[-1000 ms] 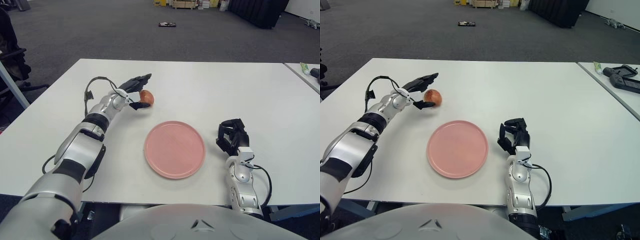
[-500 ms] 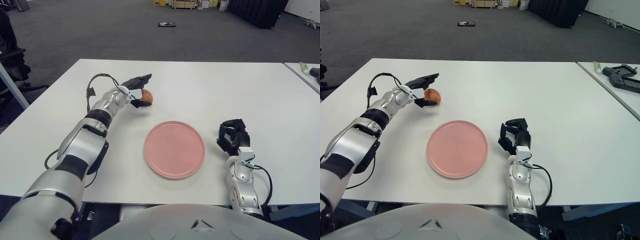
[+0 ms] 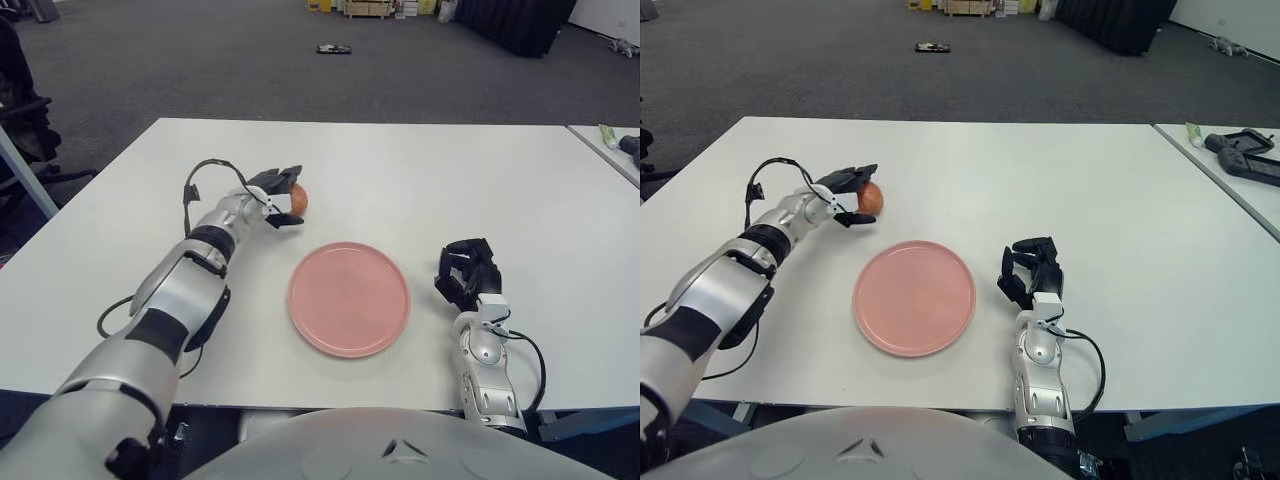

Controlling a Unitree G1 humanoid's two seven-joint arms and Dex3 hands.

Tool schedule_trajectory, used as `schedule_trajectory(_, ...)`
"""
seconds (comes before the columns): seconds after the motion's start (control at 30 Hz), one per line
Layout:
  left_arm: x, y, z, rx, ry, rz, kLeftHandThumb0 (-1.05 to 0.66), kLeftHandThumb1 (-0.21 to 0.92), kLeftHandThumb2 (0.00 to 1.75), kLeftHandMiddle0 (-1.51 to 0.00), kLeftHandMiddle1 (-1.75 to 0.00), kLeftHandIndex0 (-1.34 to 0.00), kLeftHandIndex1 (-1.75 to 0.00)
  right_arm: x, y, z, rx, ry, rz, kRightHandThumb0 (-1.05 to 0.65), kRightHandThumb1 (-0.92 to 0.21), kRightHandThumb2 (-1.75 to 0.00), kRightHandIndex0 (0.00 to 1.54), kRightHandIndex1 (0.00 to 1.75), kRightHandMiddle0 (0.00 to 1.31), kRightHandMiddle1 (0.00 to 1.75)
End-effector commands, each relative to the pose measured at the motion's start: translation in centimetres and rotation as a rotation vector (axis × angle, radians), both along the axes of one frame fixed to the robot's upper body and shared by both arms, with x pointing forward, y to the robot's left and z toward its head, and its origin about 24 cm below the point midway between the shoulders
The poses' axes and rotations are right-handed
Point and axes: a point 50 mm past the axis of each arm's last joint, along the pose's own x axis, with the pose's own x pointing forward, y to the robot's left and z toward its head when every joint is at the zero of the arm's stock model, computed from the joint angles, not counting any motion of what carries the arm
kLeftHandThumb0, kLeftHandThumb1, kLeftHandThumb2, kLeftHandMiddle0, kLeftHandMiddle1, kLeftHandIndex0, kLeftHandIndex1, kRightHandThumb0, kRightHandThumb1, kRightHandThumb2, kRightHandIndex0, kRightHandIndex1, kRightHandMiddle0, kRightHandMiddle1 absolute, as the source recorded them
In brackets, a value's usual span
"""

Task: Put the apple into the plate.

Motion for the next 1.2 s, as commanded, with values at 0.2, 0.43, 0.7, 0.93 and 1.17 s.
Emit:
schedule_trajectory(0.2,0.8,0.2,1.0,0.076,-0.011,0.016,-0.99,0.7,0.59,0.0,0.0,0.0,0.0,-0.2,-0.1,0.5,-0.001,-0.037,-0.018,-0.38,-0.69,-0.85,0.57,1.33,0.33,1.75)
schedule_trajectory(0.43,0.6,0.6,0.3,0.105,0.01,0.049,-0.99,0.72,0.59,0.0,0.0,0.0,0.0,-0.5,-0.4,0.6,0.004,-0.034,-0.04,-0.38,-0.7,-0.83,0.56,1.34,0.32,1.75)
schedule_trajectory(0.7,0.4,0.8,-0.2,0.117,0.046,0.082,-0.98,0.74,0.58,0.0,0.0,0.0,0.0,-0.9,-0.7,0.6,-0.01,-0.024,-0.057,-0.37,-0.71,-0.82,0.55,1.34,0.32,1.75)
schedule_trajectory(0.93,-0.2,1.2,-1.2,0.136,0.067,0.102,-0.95,0.75,0.58,0.0,0.0,-0.01,-0.01,-1.2,-0.8,0.9,-0.007,-0.034,-0.068,-0.37,-0.72,-0.81,0.56,1.34,0.31,1.75)
schedule_trajectory(1.17,-0.7,1.4,-2.0,0.148,0.067,0.106,-0.89,0.72,0.61,-0.03,-0.14,0.0,-0.29,-1.3,-0.9,1.0,0.002,-0.039,-0.077,-0.37,-0.72,-0.81,0.57,1.33,0.31,1.75)
